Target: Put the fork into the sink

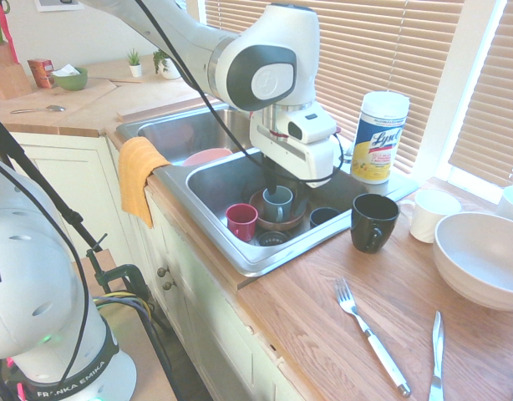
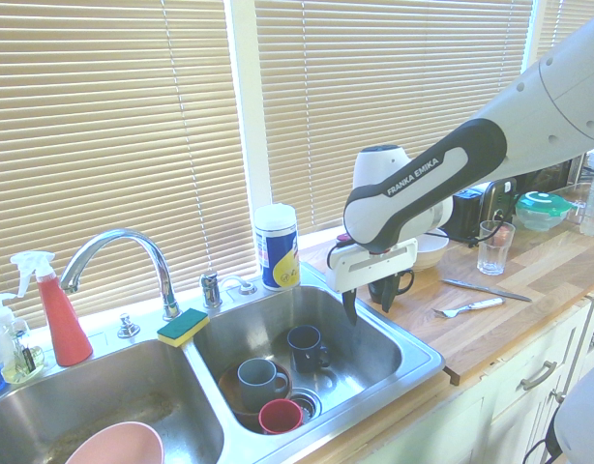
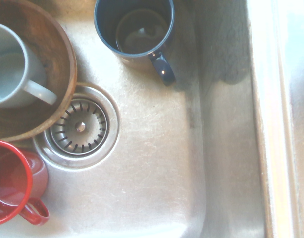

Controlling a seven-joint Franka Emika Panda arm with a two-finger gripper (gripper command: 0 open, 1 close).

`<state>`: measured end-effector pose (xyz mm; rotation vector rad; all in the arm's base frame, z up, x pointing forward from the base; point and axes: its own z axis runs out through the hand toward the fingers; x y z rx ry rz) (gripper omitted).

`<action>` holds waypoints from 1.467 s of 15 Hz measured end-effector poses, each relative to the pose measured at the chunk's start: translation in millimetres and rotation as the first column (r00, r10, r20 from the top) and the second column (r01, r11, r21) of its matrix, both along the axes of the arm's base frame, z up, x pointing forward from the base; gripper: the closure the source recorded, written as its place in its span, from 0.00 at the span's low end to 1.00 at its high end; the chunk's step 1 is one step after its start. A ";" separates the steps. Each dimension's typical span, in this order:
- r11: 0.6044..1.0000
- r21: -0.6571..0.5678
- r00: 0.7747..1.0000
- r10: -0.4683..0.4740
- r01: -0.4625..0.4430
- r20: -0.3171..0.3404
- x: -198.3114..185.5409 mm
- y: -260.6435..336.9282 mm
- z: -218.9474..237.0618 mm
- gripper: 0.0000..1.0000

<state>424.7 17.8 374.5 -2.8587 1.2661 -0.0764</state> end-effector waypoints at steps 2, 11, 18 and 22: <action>1.000 -0.007 1.000 0.028 -0.028 -0.003 0.0 -1.2 -0.5 0.00; 0.835 0.006 0.830 0.548 -0.551 -0.107 -28.5 -132.7 51.0 0.00; 0.540 -0.035 0.538 0.827 -0.841 -0.165 -29.3 -216.8 2.7 0.00; 0.495 -0.092 0.504 0.849 -0.864 -0.162 -29.2 -247.0 -31.8 0.00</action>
